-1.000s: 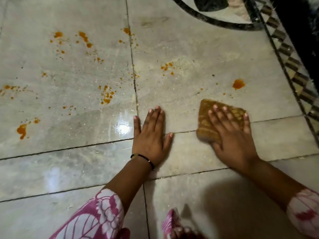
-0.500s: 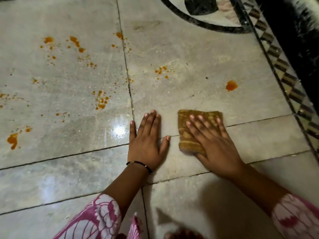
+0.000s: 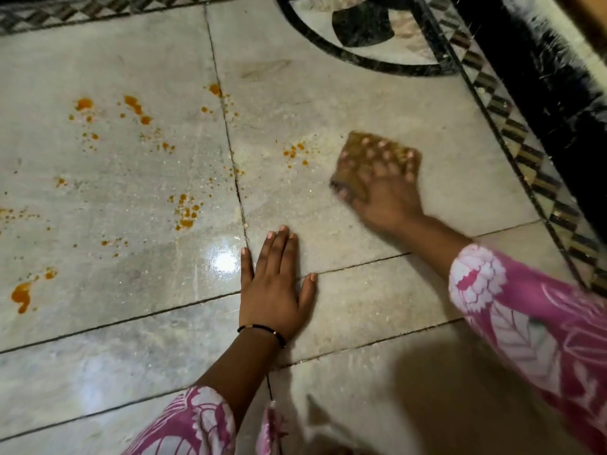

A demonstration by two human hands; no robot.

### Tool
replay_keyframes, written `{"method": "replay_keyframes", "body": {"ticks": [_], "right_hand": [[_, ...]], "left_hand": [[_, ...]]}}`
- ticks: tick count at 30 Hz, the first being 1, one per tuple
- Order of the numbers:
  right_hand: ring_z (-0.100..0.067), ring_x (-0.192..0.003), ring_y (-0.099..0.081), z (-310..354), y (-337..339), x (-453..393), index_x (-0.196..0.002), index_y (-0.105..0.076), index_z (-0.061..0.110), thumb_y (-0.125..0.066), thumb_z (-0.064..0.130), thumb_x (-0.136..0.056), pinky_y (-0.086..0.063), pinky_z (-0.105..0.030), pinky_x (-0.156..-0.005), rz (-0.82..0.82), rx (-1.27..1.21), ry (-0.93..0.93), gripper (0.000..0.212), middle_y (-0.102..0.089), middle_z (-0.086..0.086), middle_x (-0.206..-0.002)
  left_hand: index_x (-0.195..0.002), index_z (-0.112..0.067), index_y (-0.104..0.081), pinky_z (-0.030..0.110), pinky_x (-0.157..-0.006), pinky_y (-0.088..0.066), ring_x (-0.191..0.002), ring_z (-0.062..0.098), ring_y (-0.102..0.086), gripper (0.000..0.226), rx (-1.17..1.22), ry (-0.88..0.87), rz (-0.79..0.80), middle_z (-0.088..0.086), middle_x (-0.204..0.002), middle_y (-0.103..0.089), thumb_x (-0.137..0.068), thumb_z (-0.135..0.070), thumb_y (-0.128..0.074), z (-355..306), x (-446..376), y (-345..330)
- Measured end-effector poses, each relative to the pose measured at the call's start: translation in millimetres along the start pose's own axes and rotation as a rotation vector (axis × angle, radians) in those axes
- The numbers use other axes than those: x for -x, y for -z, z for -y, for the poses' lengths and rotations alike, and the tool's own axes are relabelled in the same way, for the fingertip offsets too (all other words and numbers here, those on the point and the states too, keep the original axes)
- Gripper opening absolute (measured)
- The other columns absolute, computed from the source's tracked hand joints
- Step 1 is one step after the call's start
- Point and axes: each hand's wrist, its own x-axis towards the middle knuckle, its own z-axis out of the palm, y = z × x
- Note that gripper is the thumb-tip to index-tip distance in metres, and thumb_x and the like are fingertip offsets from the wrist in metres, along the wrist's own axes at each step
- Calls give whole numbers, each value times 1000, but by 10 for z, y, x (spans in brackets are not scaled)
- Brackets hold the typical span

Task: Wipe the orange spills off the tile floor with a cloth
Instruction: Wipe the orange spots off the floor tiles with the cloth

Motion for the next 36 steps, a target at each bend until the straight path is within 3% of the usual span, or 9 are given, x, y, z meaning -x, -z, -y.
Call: {"method": "replay_keyframes", "body": {"ticks": [3,5,9,15,18,22,28,32,36], "right_hand": [[-26,-144,-13,138,-97,562,-146,-23,40,-22,69,-86,-2,-55,-113,-12,24,248,67,-17,-3,-158],[-23,-145,-11,-60,-152,956,-147,-12,42,-20,69,-88,0,-51,-115,-4,27,249,66,-16,0,-158],[-23,-145,-6,-637,-125,1132,-146,-6,39,-12,73,-85,3,-51,-115,5,-4,31,71,-11,-1,-158],[-21,-146,0,-579,37,-129,-149,-8,37,-12,70,-87,2,-59,-112,-24,-8,-263,71,-4,1,-160],[-20,-146,2,-201,85,-339,-150,-9,32,-17,66,-91,4,-58,-112,46,9,-57,68,-3,4,-160],[-20,-145,-8,150,-15,191,-149,-15,33,-15,69,-85,2,-59,-111,26,35,308,74,-15,4,-158],[-13,-144,-9,-619,-32,857,-148,-14,37,-18,67,-91,-3,-44,-115,66,30,588,65,-16,8,-155],[-13,-145,-9,-977,72,483,-147,-8,43,-14,69,-89,-2,-45,-116,56,-30,421,64,-12,11,-156],[-20,-145,-13,-644,56,-118,-148,-20,33,-18,71,-86,-3,-56,-114,-55,-22,115,73,-18,6,-157]], "left_hand": [[-146,-16,-28,47,-116,-2,-144,15,-16,67,-6,0,-8,0,-155,-24,-89,-52,-30,5,-10,-15],[-146,-16,-29,47,-116,-2,-143,16,-16,67,-2,-4,-21,0,-155,-24,-89,-52,-30,7,-7,-13],[-146,-16,-28,48,-116,-2,-144,15,-15,67,0,10,-20,0,-155,-23,-90,-52,-29,-4,-9,-20],[-147,-16,-27,48,-116,-2,-144,14,-12,67,-6,15,2,-1,-156,-21,-90,-51,-29,-19,-2,-7],[-146,-16,-28,47,-116,-1,-144,14,-13,67,-6,6,6,-1,-156,-22,-90,-51,-29,-21,-4,5],[-145,-15,-30,46,-116,0,-143,15,-15,66,5,4,-11,1,-155,-25,-89,-51,-30,-19,-9,11],[-146,-16,-29,47,-116,-2,-144,14,-14,67,12,3,-23,0,-155,-24,-89,-50,-32,-4,-11,-20],[-146,-16,-28,48,-116,-2,-144,15,-14,68,2,16,-16,0,-155,-23,-88,-50,-32,-15,-18,-21],[-147,-17,-27,47,-116,-1,-144,14,-12,68,6,16,-5,-2,-156,-22,-88,-51,-32,-10,-13,-19]]}}
